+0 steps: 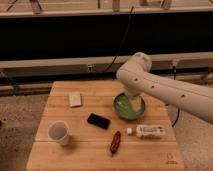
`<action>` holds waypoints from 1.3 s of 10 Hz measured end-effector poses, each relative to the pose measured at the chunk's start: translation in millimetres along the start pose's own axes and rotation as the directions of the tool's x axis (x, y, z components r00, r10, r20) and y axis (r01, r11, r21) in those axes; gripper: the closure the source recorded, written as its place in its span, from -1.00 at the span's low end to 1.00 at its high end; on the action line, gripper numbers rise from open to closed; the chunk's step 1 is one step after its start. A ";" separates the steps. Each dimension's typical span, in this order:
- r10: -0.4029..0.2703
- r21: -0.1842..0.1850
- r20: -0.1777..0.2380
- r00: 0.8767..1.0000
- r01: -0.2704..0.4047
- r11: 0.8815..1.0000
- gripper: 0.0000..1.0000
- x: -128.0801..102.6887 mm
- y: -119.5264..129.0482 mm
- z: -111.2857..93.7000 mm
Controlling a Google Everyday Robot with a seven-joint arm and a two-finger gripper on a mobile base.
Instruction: Place the white sponge in the ceramic cup
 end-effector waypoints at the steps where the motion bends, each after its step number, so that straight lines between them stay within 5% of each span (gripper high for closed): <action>1: -0.022 0.012 -0.003 1.000 0.022 1.000 -0.60 -7.3 -8.1 -0.2; 13: -0.198 0.061 0.032 0.980 0.196 0.979 -0.60 -74.8 -57.6 10.2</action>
